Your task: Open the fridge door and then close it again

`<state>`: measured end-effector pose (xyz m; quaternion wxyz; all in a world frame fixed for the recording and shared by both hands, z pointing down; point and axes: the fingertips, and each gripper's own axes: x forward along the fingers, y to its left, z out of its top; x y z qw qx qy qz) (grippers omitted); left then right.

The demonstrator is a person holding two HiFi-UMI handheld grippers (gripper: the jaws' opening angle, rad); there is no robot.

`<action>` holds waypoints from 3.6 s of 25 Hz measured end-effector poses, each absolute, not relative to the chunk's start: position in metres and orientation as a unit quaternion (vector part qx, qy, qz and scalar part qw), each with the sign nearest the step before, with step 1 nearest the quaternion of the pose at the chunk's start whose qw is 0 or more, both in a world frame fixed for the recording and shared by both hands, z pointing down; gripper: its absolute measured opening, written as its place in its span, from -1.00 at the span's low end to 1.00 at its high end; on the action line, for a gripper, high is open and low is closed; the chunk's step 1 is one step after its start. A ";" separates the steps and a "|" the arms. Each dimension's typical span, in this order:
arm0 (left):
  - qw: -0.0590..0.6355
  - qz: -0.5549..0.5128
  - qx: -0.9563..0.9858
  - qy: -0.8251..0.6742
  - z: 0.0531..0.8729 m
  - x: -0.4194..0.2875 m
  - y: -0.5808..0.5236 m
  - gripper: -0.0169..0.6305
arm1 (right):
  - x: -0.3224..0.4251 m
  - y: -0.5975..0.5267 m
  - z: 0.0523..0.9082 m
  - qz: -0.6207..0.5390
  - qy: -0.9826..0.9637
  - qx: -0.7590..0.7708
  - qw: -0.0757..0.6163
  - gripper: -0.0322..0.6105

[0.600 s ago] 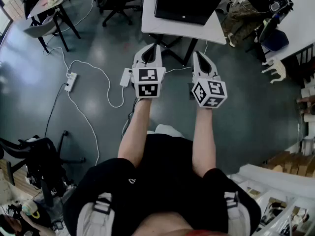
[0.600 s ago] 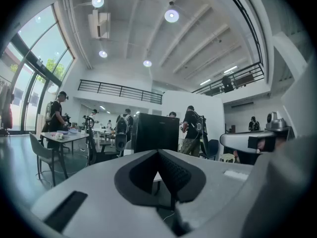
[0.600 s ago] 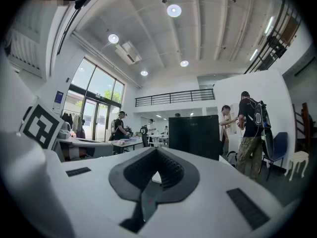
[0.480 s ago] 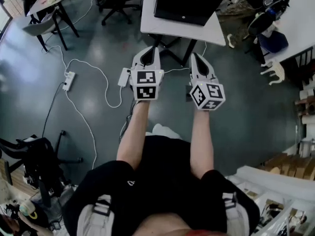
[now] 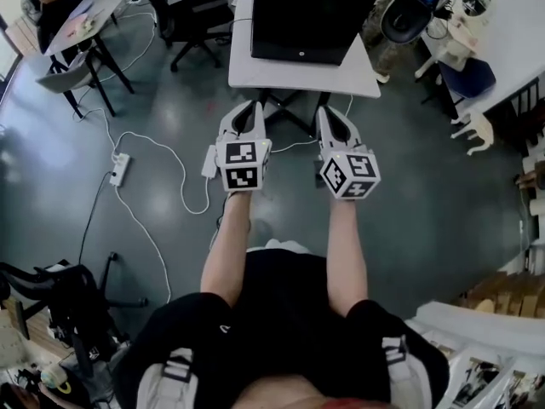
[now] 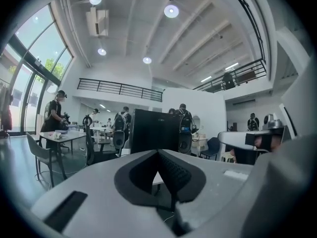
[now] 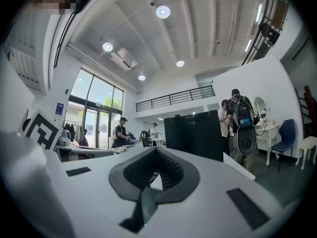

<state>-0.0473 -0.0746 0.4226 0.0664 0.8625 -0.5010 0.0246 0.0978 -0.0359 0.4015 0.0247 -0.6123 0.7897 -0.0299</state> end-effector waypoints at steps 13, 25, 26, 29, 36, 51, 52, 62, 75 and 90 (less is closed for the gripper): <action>0.067 0.051 0.858 -0.507 0.434 0.003 -0.108 -0.95 | 0.148 -0.083 0.424 -0.067 0.809 -0.583 0.043 -0.92; 0.066 0.058 0.859 -0.504 0.446 0.003 -0.248 -0.95 | 0.145 -0.221 0.440 -0.086 0.813 -0.574 0.049 -0.92; 0.066 0.058 0.861 -0.501 0.445 0.003 -0.264 -0.95 | 0.144 -0.237 0.438 -0.084 0.813 -0.574 0.050 -0.92; 0.067 0.051 0.866 -0.492 0.441 -0.001 -0.314 -0.95 | 0.134 -0.285 0.431 -0.073 0.815 -0.574 0.043 -0.92; 0.069 0.021 0.883 -0.465 0.441 0.001 -0.407 -0.95 | 0.117 -0.371 0.412 -0.016 0.831 -0.557 0.009 -0.92; 0.029 0.005 0.924 -0.382 0.434 0.033 -0.502 -0.17 | 0.080 -0.469 0.293 0.288 0.806 -0.452 -0.250 -0.58; 0.026 0.008 0.926 -0.377 0.433 0.035 -0.507 -0.15 | 0.079 -0.473 0.291 0.293 0.803 -0.446 -0.264 -0.55; 0.026 0.013 0.940 -0.339 0.440 0.056 -0.524 -0.12 | 0.079 -0.500 0.299 0.305 0.782 -0.408 -0.359 -0.57; 0.031 0.013 0.947 -0.319 0.437 0.053 -0.527 -0.16 | 0.076 -0.502 0.300 0.292 0.777 -0.388 -0.401 -0.69; 0.037 -0.002 0.934 -0.356 0.443 0.046 -0.449 -0.31 | 0.079 -0.436 0.307 0.302 0.799 -0.359 -0.377 -0.68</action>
